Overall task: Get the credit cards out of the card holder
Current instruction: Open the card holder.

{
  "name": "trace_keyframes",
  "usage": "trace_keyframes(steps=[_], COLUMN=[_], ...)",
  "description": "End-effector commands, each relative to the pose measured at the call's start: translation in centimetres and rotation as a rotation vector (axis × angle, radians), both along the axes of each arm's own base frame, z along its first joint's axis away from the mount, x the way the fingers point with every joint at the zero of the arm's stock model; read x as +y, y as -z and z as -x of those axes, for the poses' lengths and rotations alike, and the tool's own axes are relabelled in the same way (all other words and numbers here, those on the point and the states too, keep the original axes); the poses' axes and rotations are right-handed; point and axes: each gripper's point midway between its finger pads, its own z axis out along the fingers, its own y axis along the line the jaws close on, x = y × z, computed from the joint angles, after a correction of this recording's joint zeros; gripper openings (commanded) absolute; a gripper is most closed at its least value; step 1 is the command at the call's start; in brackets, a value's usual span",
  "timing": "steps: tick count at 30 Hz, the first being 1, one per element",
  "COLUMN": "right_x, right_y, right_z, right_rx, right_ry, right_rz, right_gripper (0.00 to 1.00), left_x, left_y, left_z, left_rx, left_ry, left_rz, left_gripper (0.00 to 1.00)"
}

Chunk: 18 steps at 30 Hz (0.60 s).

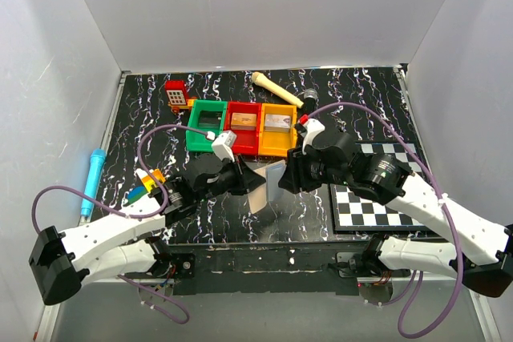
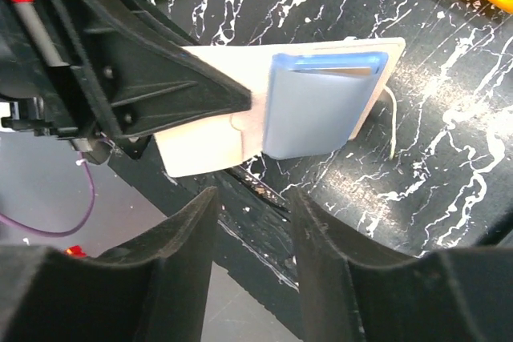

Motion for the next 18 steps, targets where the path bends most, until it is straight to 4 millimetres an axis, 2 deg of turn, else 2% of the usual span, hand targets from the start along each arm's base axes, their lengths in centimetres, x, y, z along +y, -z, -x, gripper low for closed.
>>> trace_keyframes(steps=[1, 7, 9, 11, 18], right_x=[-0.7, -2.0, -1.9, -1.6, -1.1], right_y=[-0.8, -1.0, -2.3, -3.8, -6.9], right_z=[-0.6, -0.8, -0.8, 0.2, 2.1], right_rx=[-0.043, -0.069, -0.084, -0.094, -0.149], right_ry=[0.017, -0.015, -0.044, -0.122, -0.275], right_rz=[-0.02, -0.062, -0.164, -0.265, -0.422], right_gripper=[0.52, 0.6, 0.64, 0.66, 0.68], left_x=[-0.3, -0.5, -0.4, -0.2, 0.8], left_y=[-3.2, -5.1, -6.5, -7.8, -13.3], left_z=[0.9, 2.2, 2.8, 3.6, 6.9], left_rx=[-0.053, -0.089, -0.127, -0.168, -0.386], left_ry=[0.048, 0.124, 0.16, 0.199, 0.363], left_rz=[0.094, 0.135, 0.161, 0.181, 0.3], left_gripper=[0.0, 0.0, 0.0, 0.0, 0.0])
